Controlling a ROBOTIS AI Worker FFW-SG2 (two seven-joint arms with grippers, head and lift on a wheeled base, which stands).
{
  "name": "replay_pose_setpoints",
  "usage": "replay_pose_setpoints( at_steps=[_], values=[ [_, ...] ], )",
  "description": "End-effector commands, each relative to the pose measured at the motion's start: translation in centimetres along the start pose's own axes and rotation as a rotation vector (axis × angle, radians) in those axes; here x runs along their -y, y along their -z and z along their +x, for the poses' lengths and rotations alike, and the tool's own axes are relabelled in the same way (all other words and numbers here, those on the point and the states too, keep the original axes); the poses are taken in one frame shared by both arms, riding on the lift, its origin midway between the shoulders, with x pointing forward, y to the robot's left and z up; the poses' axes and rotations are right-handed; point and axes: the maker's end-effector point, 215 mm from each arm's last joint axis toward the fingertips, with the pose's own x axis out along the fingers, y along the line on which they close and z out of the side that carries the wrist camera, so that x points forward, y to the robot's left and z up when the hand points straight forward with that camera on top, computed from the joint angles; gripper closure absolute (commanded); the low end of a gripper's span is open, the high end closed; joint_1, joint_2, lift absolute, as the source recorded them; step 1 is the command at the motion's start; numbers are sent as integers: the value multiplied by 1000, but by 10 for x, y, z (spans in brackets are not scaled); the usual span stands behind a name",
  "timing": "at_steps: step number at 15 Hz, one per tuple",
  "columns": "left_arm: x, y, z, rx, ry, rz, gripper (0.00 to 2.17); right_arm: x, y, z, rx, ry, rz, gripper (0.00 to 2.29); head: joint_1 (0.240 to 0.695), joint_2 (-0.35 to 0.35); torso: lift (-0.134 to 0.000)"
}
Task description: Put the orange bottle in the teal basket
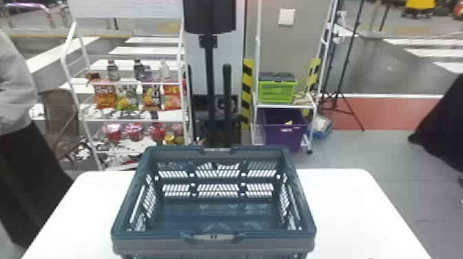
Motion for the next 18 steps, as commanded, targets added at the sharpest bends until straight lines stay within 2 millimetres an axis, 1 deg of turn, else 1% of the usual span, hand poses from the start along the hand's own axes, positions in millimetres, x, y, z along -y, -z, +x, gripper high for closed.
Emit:
replay_pose_setpoints(
  at_steps=[1,12,15,16,17,18],
  values=[
    [-1,1,0,0,-3,-2,623,0,2,0,-2,1,0,120,499,0,0],
    [-4,1,-2,-3,-15,-1,620,1,5,1,-8,2,4,120,499,0,0],
    [-7,-9,0,13,-19,-1,620,1,6,1,-9,3,5,120,499,0,0],
    [-13,-17,1,23,-28,6,620,1,7,1,-11,4,5,120,499,0,0],
    [-16,-29,2,40,-28,10,620,2,9,1,-14,4,6,120,499,0,0],
    [-24,-32,6,23,-34,26,620,2,10,1,-15,5,5,120,499,0,0]
  ],
)
